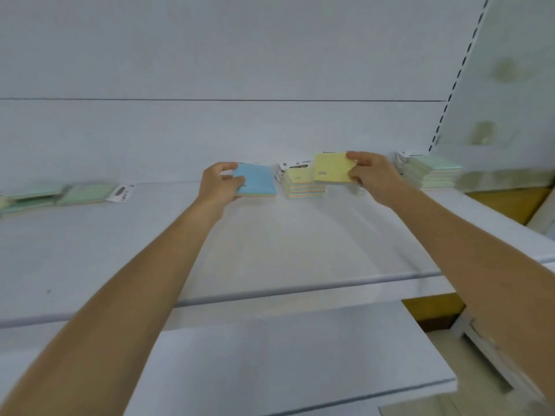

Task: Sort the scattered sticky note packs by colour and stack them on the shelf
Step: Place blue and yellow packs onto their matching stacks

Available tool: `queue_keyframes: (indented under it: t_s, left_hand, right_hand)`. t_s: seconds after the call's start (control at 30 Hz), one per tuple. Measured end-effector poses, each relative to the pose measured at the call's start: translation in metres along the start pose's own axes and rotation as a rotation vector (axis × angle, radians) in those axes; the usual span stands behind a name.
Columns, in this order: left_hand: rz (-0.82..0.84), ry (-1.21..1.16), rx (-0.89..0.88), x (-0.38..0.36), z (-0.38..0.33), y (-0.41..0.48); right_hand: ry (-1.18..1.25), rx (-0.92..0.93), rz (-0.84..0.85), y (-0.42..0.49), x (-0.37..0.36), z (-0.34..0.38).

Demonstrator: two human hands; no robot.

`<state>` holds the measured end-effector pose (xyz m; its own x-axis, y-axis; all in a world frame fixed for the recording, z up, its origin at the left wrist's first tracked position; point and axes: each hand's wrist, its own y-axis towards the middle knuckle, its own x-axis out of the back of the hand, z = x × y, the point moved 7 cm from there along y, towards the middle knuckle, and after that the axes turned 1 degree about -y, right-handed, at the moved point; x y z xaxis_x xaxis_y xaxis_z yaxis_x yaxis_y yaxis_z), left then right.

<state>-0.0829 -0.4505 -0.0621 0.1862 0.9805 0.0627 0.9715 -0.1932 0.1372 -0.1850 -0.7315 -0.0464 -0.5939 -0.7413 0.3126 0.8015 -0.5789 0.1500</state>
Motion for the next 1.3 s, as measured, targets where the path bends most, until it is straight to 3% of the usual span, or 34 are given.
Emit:
queue_keyframes:
  t_s: [0.17,0.4,0.57,0.7,0.97,1.17,1.3]
  left_hand:
    - [-0.115,-0.002,-0.004,0.0,0.001,-0.004]
    - [-0.136,0.021,0.0,-0.001,-0.009,0.001]
    - [-0.1,-0.003,0.002,-0.005,-0.016,0.008]
    - [-0.086,-0.016,-0.002,-0.006,-0.018,0.013]
    - [-0.036,-0.123,-0.078,-0.05,-0.041,0.02]
    - [0.112,-0.136,-0.141,-0.148,-0.055,0.011]
    - [0.19,-0.072,-0.093,-0.211,-0.045,0.004]
  right_hand:
    - [-0.109,0.06,0.133,0.031,-0.022,0.017]
    - [-0.277,0.103,0.252,0.048,-0.057,0.02]
    - [-0.476,0.115,0.213,0.05,-0.065,0.013]
    - [-0.496,0.078,0.212,0.051,-0.068,0.003]
    - [-0.56,0.248,-0.032,0.028,0.008,-0.003]
    - [-0.842,0.024,0.073,-0.004,0.085,-0.066]
    - [-0.988,-0.105,0.141,-0.018,0.102,-0.085]
